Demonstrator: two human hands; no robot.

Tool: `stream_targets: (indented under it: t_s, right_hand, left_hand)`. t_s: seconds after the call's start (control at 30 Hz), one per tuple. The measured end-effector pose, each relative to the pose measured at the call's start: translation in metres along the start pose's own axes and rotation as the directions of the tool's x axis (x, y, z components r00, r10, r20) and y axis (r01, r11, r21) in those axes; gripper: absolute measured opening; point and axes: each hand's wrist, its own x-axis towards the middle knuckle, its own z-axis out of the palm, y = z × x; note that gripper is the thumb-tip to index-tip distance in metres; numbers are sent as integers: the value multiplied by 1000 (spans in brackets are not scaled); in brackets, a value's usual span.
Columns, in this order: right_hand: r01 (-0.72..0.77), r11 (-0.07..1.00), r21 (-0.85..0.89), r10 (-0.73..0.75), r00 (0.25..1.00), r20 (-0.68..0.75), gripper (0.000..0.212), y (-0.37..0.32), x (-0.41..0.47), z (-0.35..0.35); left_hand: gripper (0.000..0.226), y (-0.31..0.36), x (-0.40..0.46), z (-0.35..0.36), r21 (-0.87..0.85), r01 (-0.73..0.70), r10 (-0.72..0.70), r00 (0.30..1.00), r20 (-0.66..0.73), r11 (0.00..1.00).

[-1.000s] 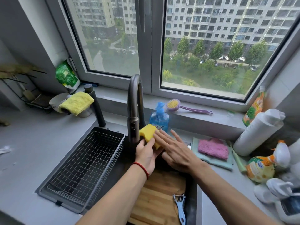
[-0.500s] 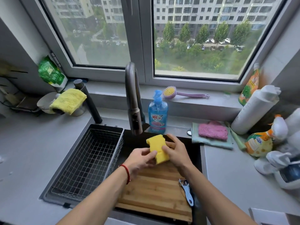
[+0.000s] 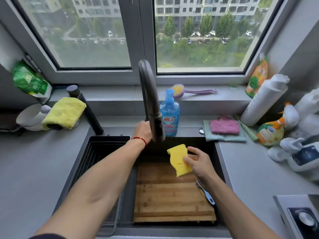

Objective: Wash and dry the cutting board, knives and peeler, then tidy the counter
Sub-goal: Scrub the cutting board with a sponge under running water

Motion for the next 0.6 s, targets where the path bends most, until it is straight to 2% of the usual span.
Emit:
stream_targets:
  t_s: [0.1, 0.27, 0.4, 0.6]
  right_hand:
    - [-9, 1000, 9, 10, 1000, -23, 54, 6, -4, 10]
    - [-33, 999, 21, 34, 999, -35, 53, 13, -9, 19]
    - [-52, 999, 6, 52, 998, -31, 53, 18, -10, 21]
    - [-105, 994, 8, 106, 994, -18, 53, 28, -10, 26]
  left_hand:
    - [15, -7, -3, -2, -7, -88, 87, 994, -70, 996]
    - [14, -16, -11, -1, 42, -204, 208, 973, -99, 978]
    - [12, -17, -15, -2, 22, -239, 240, 968, -68, 971]
    - [11, -13, -23, -5, 15, -232, 232, 967, -110, 973]
